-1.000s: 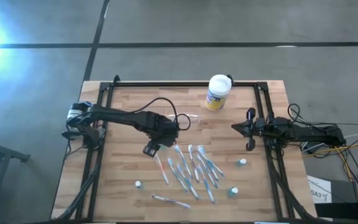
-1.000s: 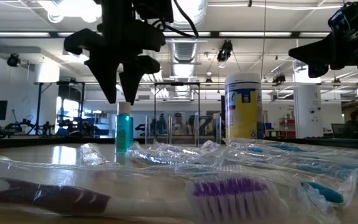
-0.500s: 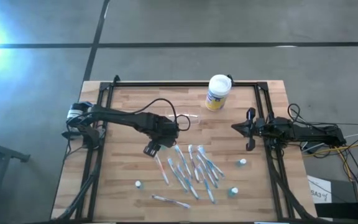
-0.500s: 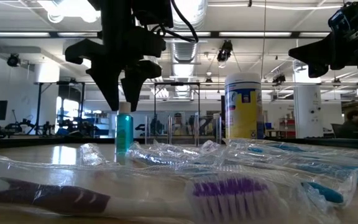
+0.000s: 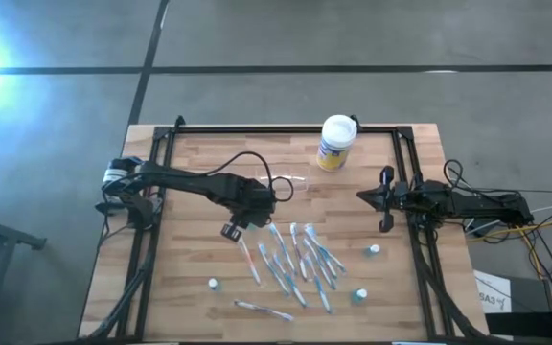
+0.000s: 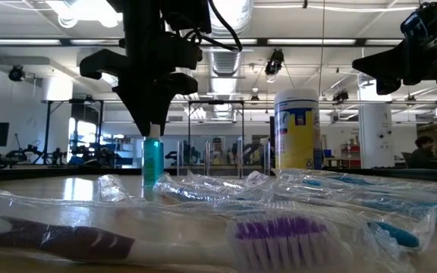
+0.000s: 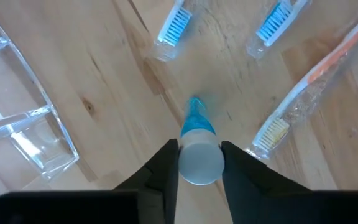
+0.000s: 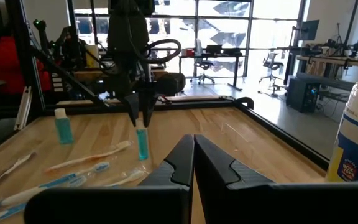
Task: Pick & Place toothbrushing station
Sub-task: Put the blue mouthwash into the transparent toothbrush holder
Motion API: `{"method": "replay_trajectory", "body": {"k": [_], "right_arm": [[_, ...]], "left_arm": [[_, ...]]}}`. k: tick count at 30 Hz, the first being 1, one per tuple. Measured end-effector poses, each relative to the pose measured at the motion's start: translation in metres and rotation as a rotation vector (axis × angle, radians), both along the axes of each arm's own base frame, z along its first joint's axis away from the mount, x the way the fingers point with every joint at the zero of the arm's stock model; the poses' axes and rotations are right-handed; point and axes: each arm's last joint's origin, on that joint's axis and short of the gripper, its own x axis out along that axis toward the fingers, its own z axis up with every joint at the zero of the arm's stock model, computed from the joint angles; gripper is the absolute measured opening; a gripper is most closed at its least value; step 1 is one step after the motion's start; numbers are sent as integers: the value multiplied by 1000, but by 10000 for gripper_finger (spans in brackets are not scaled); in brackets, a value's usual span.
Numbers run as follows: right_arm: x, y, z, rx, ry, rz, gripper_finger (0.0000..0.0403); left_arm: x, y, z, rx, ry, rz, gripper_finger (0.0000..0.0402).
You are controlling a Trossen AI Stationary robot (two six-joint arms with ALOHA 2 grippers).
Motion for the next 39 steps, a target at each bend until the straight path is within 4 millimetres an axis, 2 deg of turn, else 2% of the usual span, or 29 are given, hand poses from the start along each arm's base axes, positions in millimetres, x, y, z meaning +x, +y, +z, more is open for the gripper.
{"method": "replay_trajectory", "body": {"k": [8,17,22,28,34,39], "right_arm": [[0,0,0,-3,0,0,8],[0,0,0,-7,1,-1,8],[0,0,0,-7,1,-1,8],[0,0,0,-7,1,-6,8],[0,-1,0,-6,2,-21,8],[0,-1,0,-5,0,-28,8]], "left_arm": [[-4,0,4,1,17,-22,97],[-25,0,56,-17,-152,23,97],[-48,1,84,-51,-240,87,97],[-80,-1,111,-171,-345,150,100],[-117,-1,118,-248,-449,227,99],[-144,0,110,-321,-566,278,100]]}}
